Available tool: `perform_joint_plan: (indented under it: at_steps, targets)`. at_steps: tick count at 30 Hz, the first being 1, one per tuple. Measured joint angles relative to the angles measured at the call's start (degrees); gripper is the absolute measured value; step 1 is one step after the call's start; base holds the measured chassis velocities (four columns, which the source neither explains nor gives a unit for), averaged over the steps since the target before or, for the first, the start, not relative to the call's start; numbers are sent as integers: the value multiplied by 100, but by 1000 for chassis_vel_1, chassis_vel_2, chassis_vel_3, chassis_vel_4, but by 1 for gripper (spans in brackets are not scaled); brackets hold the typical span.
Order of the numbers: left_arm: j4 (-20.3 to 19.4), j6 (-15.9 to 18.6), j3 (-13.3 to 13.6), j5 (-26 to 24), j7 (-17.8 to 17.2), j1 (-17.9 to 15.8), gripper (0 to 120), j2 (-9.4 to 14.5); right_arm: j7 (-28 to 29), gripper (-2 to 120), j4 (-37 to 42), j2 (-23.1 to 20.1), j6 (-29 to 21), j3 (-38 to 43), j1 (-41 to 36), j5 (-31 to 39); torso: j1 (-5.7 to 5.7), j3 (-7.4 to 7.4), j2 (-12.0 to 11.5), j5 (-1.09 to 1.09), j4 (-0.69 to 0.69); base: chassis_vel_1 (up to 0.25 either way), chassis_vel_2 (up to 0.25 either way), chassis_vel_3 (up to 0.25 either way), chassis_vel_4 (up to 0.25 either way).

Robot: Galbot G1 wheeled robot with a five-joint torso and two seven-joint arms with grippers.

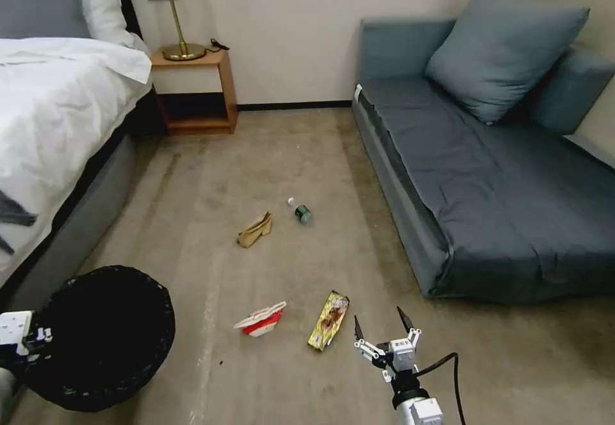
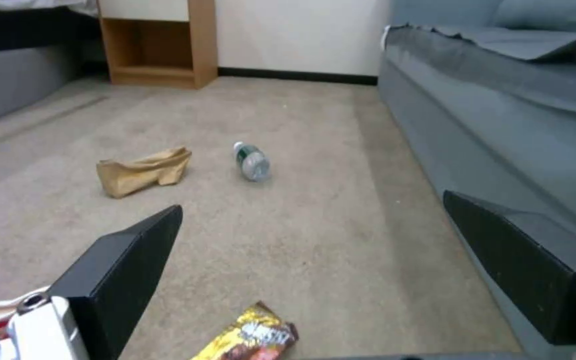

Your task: Pick up the trash bin, then pick up the garbage on the floor and place it into the trash bin.

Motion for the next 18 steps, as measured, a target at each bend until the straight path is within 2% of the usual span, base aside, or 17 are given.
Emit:
perform_joint_plan:
  at_steps: [3,7,10,11,13,14,15,17,18]
  targets:
    - [23,-13,-1,6,0,0,3,1,15,100,-68,-28,-49,-40,41,-48,0,0,0,-1,0,-150,165,160,-174]
    - [34,-18,2,13,5,2,3,0,139,100,-122,-123,-390,-94,104,-110,1,0,0,5,-1,-159,177,156,-157]
    - [36,-24,32,38,7,-10,3,-5,451,100,-149,-313,-1163,-360,310,195,1,1,0,9,-1,-135,157,135,-136]
    - [36,-24,32,38,7,-10,3,-5,451,100,-149,-313,-1163,-360,310,195,1,1,0,9,-1,-109,137,127,-131]
    - [35,-32,44,55,9,-4,3,-15,607,100,-154,-427,-1716,-553,495,623,1,1,0,9,-2,-74,98,77,-85]
    - [36,-49,50,77,10,15,3,-25,714,100,-156,-540,-2294,-733,676,1006,0,0,0,9,0,0,0,0,0]
    - [36,-49,50,77,10,15,3,-25,714,100,-156,-540,-2294,-733,676,1006,0,0,0,9,0,0,0,0,0]
    - [35,-61,51,93,19,47,3,-36,775,100,-205,-713,-3064,-1032,989,1585,0,0,0,9,1,0,0,0,0]
    - [32,-64,51,97,18,51,3,-40,781,100,-230,-755,-3253,-1112,1071,1752,0,0,0,8,3,0,0,0,0]
